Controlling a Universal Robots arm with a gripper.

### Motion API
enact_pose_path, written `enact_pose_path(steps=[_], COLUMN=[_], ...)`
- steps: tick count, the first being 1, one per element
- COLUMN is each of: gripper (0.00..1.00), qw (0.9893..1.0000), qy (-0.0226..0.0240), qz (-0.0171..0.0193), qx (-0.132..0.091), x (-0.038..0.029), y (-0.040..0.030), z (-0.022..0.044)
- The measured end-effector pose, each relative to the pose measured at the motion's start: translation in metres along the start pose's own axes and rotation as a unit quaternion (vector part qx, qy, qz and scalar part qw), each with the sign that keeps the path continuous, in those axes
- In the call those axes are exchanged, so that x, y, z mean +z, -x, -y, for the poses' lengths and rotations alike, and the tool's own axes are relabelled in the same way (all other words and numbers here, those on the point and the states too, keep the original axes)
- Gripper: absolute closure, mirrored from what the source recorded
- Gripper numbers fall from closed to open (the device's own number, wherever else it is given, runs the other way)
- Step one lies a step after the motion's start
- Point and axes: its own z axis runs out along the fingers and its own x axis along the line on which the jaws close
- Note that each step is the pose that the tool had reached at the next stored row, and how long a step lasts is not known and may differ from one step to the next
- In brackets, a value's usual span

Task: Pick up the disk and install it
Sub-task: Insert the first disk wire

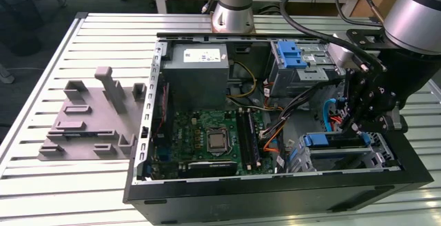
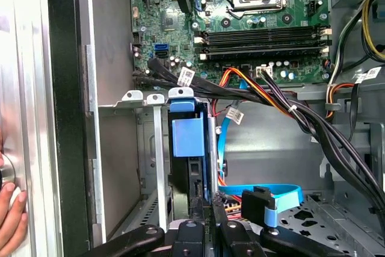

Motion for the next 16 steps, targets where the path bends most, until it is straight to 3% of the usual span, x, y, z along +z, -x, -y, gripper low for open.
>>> enact_pose_path(steps=[16], gripper=[0.83], qw=[1.0000], qy=[0.0000], qz=[-0.0002], qx=[0.000], x=[0.0009], y=[-0.0031], z=[0.0012])
